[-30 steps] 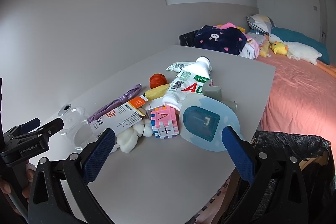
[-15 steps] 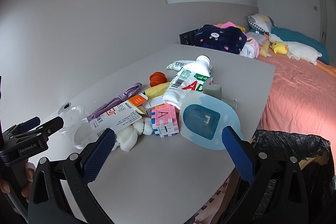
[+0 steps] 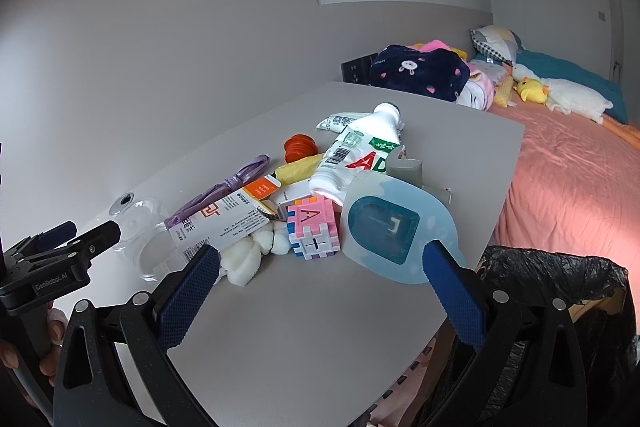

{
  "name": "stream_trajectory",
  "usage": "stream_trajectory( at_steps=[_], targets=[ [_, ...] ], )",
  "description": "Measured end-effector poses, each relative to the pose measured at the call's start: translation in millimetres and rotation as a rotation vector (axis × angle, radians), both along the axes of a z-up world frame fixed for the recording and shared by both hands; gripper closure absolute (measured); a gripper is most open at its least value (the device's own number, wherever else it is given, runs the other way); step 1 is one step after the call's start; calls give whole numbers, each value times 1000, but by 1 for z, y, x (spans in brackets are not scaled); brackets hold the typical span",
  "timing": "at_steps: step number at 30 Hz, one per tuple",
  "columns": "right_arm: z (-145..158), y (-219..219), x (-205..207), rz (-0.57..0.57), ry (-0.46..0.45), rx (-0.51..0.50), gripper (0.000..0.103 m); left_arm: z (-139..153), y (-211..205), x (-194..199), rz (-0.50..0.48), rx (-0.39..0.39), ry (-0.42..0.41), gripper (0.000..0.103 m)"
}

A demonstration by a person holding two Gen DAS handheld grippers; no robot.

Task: Collect trash

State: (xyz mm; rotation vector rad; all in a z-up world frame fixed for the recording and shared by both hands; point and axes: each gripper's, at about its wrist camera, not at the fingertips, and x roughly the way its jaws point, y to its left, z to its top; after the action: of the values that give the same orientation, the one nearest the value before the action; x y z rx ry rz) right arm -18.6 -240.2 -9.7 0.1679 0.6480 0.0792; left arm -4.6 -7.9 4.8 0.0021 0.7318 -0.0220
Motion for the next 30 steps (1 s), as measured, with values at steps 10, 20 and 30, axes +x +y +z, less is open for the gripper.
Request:
stream_trajectory(
  at_steps=[10, 20, 30],
  targets=[
    [-1, -2, 1, -2, 10, 0, 2, -1, 2, 0, -9, -17, 2, 6],
    [-4, -11, 2, 34, -3, -2, 2, -7, 10, 3, -8, -36, 24, 6],
    [-10, -47, 13, 31, 2, 21, 2, -16, 26, 15, 25, -28, 56, 6]
  ],
)
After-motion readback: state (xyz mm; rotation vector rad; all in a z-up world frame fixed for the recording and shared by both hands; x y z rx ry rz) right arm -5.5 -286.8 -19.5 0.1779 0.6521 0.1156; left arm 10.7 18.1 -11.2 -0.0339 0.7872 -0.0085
